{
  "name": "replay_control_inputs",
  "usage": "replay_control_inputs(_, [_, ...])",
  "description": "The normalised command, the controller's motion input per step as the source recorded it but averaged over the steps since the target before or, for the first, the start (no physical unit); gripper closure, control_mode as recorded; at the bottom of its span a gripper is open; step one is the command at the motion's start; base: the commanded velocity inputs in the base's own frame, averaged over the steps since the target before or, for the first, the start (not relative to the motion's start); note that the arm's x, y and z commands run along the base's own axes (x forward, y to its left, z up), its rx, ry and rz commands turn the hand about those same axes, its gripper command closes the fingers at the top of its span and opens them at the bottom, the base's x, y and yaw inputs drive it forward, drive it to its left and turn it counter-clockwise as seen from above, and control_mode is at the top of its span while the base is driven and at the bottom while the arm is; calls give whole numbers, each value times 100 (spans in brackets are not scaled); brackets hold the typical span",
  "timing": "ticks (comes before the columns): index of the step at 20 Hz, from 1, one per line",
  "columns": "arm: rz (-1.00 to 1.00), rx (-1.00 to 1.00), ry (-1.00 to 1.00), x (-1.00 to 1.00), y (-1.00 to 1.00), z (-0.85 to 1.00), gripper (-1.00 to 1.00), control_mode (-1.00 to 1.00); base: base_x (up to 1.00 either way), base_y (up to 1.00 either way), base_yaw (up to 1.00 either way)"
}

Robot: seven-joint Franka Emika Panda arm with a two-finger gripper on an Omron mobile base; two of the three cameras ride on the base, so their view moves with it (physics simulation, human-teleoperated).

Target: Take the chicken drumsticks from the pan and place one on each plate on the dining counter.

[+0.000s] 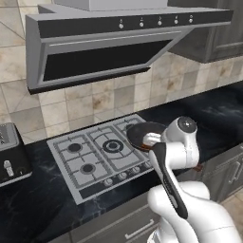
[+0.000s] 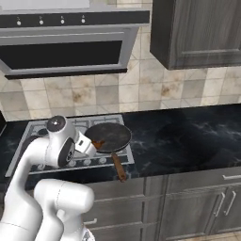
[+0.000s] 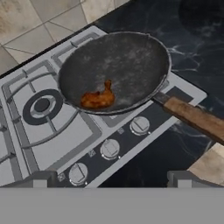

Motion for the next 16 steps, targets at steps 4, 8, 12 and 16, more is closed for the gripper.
replay_control_inputs(4, [8, 4, 4, 68, 0, 3, -100, -100, 0, 0, 0])
replay_control_inputs(8, [34, 0, 20, 49, -3, 10, -100, -100, 0, 0, 0])
replay_control_inputs(12, [36, -5, 15, 31, 0, 4, -100, -100, 0, 0, 0])
replay_control_inputs(16, [37, -27, 22, 25, 2, -9, -100, -100, 0, 0, 0])
